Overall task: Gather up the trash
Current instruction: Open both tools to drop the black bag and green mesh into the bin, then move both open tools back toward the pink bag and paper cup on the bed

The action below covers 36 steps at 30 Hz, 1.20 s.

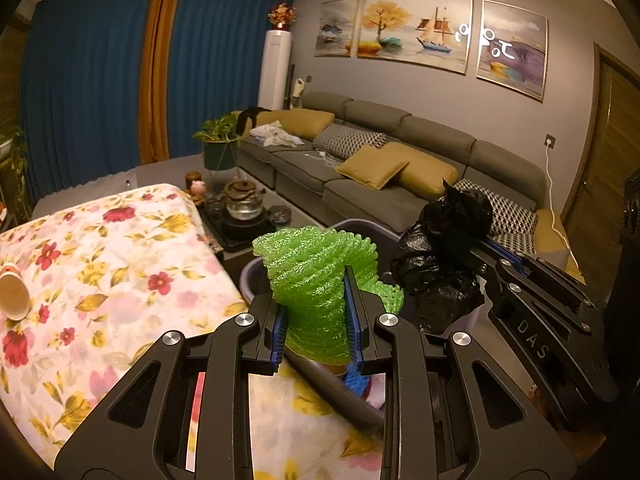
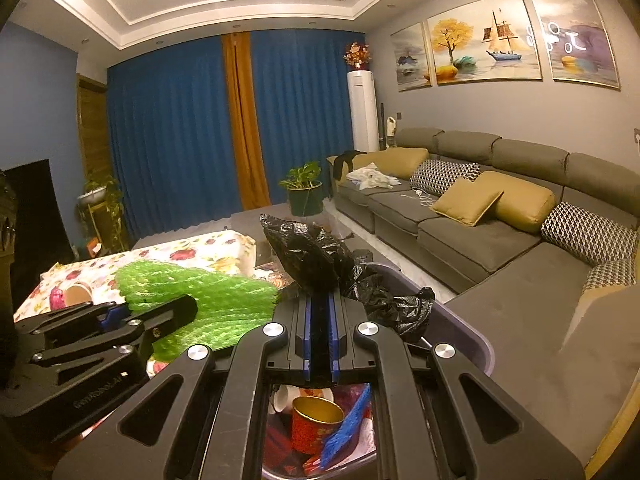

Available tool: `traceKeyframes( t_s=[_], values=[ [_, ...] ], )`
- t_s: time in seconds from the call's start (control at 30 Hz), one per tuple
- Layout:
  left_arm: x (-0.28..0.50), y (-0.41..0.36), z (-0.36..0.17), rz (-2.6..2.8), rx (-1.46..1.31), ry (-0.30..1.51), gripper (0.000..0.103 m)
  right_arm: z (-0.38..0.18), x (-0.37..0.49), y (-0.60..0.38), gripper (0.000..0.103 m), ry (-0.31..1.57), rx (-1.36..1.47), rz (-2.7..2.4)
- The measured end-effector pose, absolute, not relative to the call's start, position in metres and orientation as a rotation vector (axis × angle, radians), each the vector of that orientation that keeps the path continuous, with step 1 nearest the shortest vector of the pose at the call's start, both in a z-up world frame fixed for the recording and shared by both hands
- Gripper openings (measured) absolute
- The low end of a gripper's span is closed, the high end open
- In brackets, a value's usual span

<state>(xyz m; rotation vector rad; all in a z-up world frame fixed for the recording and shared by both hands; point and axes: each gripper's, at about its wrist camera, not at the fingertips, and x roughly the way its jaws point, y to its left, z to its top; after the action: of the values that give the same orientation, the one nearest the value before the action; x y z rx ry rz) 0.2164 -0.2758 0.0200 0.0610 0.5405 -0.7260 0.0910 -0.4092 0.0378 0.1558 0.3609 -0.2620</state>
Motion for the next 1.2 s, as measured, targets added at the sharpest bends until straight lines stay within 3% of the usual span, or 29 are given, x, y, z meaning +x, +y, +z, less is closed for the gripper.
traceKeyframes(
  t_s=[0.5,0.53,0.67,0.8,0.87,0.93,1.2],
  values=[
    [0.232,-0.305,0.002,-0.790,0.037,0.573,0.029,0.034,0.094,-0.415,0.008,0.352,0.182,-0.289],
    [0.234,-0.307,0.000,-0.799,0.034,0.578,0.030,0.033,0.094,-0.415,0.011,0.352,0.184,-0.290],
    [0.239,-0.312,-0.006,-0.808,0.027,0.601,0.052,0.032,0.095,-0.417,0.030,0.354,0.197,-0.295],
    [0.245,-0.306,-0.011,-0.788,0.009,0.617,0.067,0.033,0.093,-0.420,0.035,0.350,0.204,-0.306],
    [0.246,-0.302,-0.011,-0.776,0.000,0.611,0.073,0.033,0.091,-0.419,0.049,0.346,0.215,-0.310],
    [0.246,-0.297,-0.010,-0.762,-0.010,0.607,0.077,0.034,0.089,-0.417,0.052,0.338,0.217,-0.313],
    [0.240,-0.258,-0.006,-0.656,-0.012,0.571,0.088,0.039,0.081,-0.405,0.083,0.316,0.210,-0.305]
  ],
)
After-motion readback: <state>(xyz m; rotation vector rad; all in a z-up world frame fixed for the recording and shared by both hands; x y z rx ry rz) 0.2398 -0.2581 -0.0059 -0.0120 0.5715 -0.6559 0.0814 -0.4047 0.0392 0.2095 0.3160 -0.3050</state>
